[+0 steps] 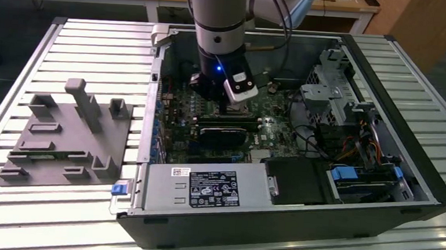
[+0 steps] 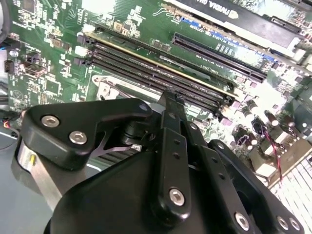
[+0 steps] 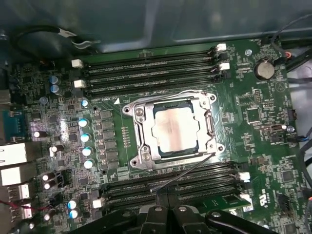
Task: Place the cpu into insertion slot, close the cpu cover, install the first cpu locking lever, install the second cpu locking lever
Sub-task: 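Install the second cpu locking lever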
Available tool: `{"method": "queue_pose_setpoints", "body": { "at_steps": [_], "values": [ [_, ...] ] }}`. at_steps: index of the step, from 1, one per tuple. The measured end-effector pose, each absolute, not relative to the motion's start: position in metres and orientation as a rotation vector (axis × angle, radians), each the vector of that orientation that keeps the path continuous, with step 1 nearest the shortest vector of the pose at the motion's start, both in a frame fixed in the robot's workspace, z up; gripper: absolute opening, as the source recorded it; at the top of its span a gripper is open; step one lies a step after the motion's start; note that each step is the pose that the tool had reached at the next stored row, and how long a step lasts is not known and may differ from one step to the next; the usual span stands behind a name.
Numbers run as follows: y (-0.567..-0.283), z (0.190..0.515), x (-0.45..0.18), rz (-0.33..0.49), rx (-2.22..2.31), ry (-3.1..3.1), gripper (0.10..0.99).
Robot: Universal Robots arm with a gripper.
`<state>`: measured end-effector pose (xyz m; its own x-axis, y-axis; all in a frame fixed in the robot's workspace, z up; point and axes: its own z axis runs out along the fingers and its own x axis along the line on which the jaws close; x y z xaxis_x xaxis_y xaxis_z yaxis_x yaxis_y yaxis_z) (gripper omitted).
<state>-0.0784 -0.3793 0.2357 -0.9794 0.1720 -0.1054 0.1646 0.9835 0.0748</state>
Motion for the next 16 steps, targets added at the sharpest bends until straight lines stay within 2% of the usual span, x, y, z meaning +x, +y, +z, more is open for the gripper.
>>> {"method": "queue_pose_setpoints", "body": {
  "at_steps": [16],
  "values": [
    [-0.379, 0.257, -0.078, 0.1, 0.257, 3.017, 0.106]
  ]
}}
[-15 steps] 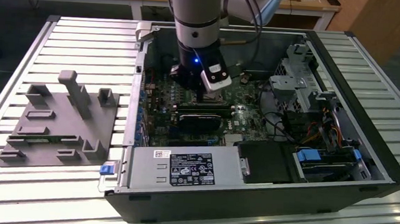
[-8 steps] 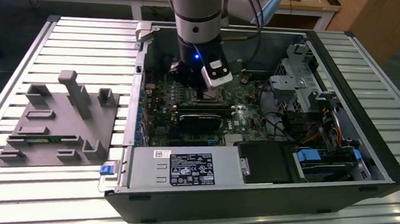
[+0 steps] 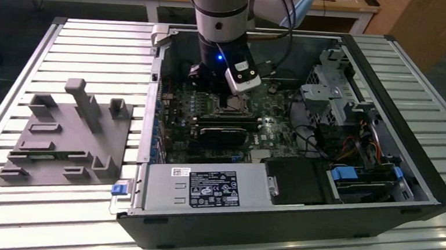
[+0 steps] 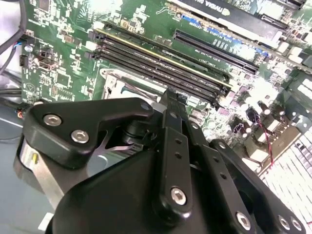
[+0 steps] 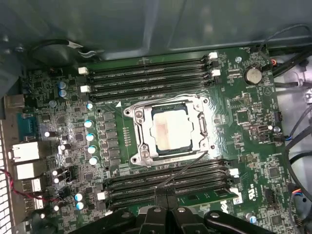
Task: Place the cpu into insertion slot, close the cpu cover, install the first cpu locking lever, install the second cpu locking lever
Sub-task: 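Install the second cpu locking lever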
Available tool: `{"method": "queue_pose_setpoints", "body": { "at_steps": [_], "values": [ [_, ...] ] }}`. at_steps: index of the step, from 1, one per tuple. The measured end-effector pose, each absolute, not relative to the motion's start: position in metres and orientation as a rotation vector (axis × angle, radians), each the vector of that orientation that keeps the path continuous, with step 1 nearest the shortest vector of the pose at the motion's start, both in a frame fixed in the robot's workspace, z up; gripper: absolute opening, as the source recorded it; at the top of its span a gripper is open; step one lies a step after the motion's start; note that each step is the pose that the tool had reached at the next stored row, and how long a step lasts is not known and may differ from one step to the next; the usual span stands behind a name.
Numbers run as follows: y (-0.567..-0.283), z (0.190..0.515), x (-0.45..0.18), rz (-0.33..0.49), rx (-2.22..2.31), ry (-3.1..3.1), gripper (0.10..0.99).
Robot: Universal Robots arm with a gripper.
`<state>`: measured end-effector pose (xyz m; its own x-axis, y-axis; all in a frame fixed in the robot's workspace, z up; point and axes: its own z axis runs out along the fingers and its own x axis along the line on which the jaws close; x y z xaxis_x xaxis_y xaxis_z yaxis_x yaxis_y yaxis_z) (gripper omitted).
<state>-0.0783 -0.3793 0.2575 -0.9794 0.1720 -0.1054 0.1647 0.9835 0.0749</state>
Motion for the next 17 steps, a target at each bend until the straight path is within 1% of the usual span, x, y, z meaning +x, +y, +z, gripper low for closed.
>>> {"method": "queue_pose_setpoints", "body": {
  "at_steps": [6, 10, 17],
  "values": [
    [-0.379, 0.26, -0.078, 0.106, 0.257, 3.017, 0.106],
    [-0.379, 0.258, -0.077, 0.139, 0.252, 3.019, 0.106],
    [-0.379, 0.249, -0.075, 0.15, 0.244, 3.034, 0.106]
  ]
}}
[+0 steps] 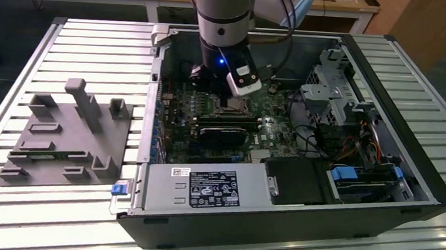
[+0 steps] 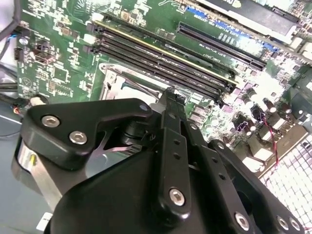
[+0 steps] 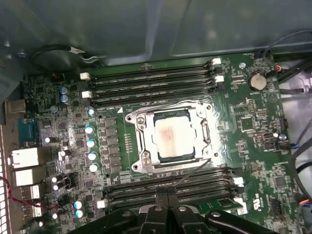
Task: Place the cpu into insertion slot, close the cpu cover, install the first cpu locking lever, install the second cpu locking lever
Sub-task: 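Install the second cpu locking lever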
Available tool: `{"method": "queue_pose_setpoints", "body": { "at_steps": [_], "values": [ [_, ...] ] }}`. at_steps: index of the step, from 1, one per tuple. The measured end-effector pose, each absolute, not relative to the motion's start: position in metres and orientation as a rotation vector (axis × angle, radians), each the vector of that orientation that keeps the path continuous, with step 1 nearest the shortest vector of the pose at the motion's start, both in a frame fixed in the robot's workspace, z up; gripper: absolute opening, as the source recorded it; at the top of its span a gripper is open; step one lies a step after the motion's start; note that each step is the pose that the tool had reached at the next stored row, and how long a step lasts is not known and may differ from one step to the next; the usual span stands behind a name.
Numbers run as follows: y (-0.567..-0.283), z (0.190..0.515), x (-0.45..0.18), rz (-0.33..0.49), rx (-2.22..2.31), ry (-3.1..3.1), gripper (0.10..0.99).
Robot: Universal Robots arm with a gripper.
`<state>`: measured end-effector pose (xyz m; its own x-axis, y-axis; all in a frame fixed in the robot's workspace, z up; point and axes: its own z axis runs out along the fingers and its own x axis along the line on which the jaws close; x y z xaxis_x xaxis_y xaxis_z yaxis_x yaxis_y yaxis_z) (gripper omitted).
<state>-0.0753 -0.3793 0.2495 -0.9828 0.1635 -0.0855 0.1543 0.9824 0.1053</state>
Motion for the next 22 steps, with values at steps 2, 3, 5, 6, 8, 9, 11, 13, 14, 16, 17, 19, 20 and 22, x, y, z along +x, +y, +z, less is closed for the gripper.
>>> {"method": "queue_pose_setpoints", "body": {
  "at_steps": [2, 3, 5, 6, 8, 9, 11, 13, 14, 16, 17, 19, 20, 22],
  "values": [
    [-0.379, 0.248, -0.075, 0.157, 0.245, 3.041, 0.106],
    [-0.379, 0.247, -0.075, 0.161, 0.245, 3.043, 0.106],
    [-0.379, 0.246, -0.075, 0.17, 0.246, 3.048, 0.106],
    [-0.379, 0.245, -0.075, 0.172, 0.246, 3.05, 0.106],
    [-0.38, 0.242, -0.075, 0.175, 0.247, 3.055, 0.106],
    [-0.381, 0.241, -0.075, 0.176, 0.247, 3.057, 0.106],
    [-0.382, 0.239, -0.075, 0.176, 0.248, 3.061, 0.106],
    [-0.384, 0.236, -0.075, 0.176, 0.249, 3.065, 0.106],
    [-0.384, 0.235, -0.075, 0.177, 0.249, 3.067, 0.106],
    [-0.385, 0.233, -0.075, 0.18, 0.25, 3.07, 0.106],
    [-0.386, 0.232, -0.075, 0.183, 0.25, 3.071, 0.106],
    [-0.387, 0.23, -0.075, 0.188, 0.25, 3.074, 0.106],
    [-0.388, 0.229, -0.075, 0.191, 0.25, 3.075, 0.106],
    [-0.388, 0.229, -0.076, 0.199, 0.251, 3.076, 0.106]
  ]
}}
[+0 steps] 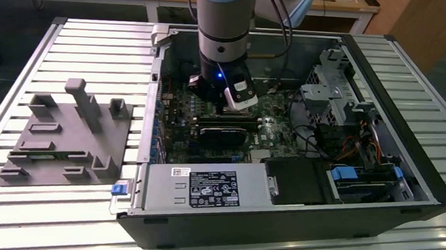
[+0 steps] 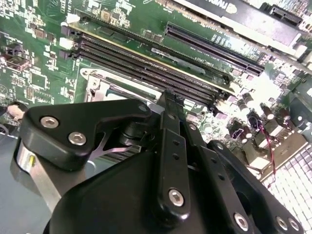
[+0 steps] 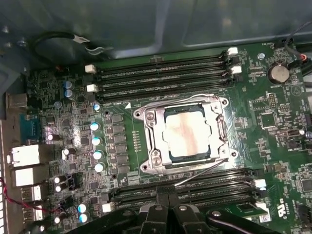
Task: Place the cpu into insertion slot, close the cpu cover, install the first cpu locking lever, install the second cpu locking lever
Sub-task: 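Install the second cpu locking lever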
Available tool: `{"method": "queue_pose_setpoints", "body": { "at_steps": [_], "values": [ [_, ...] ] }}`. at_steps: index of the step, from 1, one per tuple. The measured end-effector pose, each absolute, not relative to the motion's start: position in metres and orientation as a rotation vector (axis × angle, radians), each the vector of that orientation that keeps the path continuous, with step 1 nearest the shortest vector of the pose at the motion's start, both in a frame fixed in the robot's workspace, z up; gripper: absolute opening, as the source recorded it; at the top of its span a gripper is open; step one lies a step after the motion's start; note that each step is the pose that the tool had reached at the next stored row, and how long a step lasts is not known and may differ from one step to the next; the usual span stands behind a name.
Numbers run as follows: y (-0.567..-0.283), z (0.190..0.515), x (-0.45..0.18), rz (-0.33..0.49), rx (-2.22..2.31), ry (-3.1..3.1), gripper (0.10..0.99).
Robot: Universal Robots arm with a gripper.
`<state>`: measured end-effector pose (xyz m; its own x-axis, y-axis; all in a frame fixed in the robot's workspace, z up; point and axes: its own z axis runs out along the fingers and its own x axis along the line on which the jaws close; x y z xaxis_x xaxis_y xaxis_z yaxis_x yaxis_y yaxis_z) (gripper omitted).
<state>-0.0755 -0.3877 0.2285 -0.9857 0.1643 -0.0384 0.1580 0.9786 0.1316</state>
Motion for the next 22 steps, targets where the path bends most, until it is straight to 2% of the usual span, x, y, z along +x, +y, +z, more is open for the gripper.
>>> {"method": "queue_pose_setpoints", "body": {
  "at_steps": [3, 6, 22],
  "values": [
    [-0.388, 0.228, -0.075, 0.2, 0.251, 3.076, 0.106],
    [-0.389, 0.227, -0.075, 0.251, 0.252, 3.075, 0.106],
    [-0.399, 0.214, -0.079, 0.36, 0.254, 3.07, 0.106]
  ]
}}
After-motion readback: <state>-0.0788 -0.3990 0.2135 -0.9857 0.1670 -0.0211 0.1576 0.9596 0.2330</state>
